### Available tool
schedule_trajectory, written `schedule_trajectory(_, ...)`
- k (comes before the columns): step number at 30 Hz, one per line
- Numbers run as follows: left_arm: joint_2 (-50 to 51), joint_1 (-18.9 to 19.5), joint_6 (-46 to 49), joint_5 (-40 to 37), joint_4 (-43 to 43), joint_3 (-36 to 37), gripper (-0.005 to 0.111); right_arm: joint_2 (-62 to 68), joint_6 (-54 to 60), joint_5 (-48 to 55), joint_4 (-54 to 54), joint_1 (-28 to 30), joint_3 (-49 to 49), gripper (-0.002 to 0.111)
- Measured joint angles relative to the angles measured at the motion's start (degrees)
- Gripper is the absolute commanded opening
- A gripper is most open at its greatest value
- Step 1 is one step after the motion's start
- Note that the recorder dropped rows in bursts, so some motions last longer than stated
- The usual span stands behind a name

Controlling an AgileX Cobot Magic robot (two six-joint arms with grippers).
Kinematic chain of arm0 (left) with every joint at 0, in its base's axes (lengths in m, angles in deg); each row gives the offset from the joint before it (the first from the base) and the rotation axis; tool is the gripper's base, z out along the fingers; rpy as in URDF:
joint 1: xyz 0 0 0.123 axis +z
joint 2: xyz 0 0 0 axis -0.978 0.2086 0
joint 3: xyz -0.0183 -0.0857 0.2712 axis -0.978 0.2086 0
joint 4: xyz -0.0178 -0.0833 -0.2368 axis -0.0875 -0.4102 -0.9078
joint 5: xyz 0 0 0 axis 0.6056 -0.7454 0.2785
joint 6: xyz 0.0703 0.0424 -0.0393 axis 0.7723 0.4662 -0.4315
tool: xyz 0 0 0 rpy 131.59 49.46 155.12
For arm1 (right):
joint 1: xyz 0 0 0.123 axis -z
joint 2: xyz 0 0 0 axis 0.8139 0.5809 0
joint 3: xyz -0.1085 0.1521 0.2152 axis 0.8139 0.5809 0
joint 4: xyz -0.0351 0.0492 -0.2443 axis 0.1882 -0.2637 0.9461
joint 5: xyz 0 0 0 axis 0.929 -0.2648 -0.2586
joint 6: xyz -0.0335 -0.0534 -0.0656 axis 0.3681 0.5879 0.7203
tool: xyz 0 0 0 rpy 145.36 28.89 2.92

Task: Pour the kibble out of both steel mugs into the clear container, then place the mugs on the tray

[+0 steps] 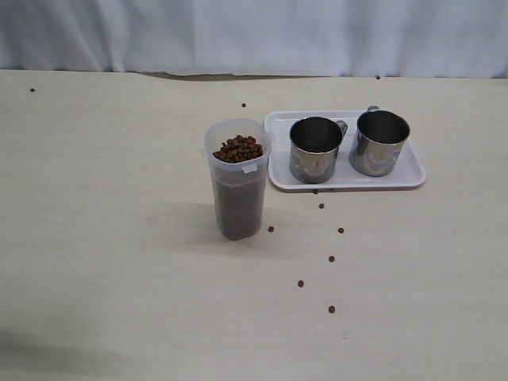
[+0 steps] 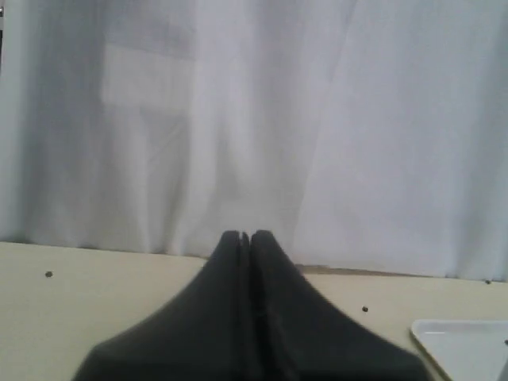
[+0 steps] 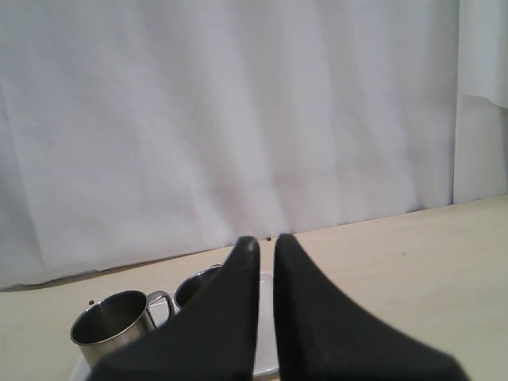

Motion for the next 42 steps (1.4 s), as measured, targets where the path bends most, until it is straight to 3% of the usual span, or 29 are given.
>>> schedule_trajectory(2, -4.13, 0.0, 0.26, 0.69, -1.0, 1.85, 0.0, 0.0, 0.0, 0.09, 0.0, 0.0, 0.0, 0.005)
schedule_trajectory(6, -13.26, 0.0, 0.26, -6.53, -1.0, 2.07, 0.0, 0.0, 0.0, 0.09, 0.0, 0.0, 0.0, 0.005)
schedule_trajectory(15, -39.28, -1.33, 0.85, -33.1, -1.89, 2.09, 0.0, 0.0, 0.0, 0.09, 0.0, 0.0, 0.0, 0.005)
schedule_trajectory(24, -59.85, -7.4, 0.85, -52.17, -2.02, 2.09, 0.0, 0.0, 0.0, 0.09, 0.0, 0.0, 0.0, 0.005)
schedule_trajectory(30, -62.01, -8.31, 0.85, -60.05, -2.12, 2.09, 0.0, 0.0, 0.0, 0.09, 0.0, 0.0, 0.0, 0.005)
schedule_trajectory(42, -62.22, -8.56, 1.15, -66.69, -2.23, 2.09, 0.0, 0.0, 0.0, 0.09, 0.0, 0.0, 0.0, 0.005)
